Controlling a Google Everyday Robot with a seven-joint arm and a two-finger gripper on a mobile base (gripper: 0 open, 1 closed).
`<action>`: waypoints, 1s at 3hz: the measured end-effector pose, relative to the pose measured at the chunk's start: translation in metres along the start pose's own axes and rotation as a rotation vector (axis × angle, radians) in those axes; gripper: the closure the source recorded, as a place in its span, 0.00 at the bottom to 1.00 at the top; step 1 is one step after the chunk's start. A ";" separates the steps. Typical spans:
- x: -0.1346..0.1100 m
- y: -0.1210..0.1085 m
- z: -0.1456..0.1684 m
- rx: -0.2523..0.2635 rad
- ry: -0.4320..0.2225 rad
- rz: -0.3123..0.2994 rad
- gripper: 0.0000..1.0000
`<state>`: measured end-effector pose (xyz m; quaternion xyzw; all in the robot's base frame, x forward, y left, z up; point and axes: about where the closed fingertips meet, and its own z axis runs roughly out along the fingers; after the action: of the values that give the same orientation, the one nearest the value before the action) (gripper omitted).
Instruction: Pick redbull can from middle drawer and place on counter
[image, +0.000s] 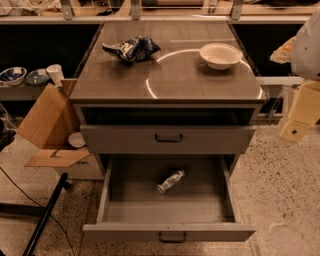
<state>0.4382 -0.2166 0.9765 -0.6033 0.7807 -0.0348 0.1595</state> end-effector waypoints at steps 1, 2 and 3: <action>0.000 0.000 0.000 0.000 0.000 0.000 0.00; -0.005 0.001 -0.002 0.008 -0.013 -0.033 0.00; -0.013 0.007 0.009 0.005 -0.050 -0.021 0.00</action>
Offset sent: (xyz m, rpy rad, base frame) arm -0.0019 0.0099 0.0010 0.0016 -0.0124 0.0773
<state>0.4369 -0.2009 0.9691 -0.6115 0.7701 -0.0236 0.1800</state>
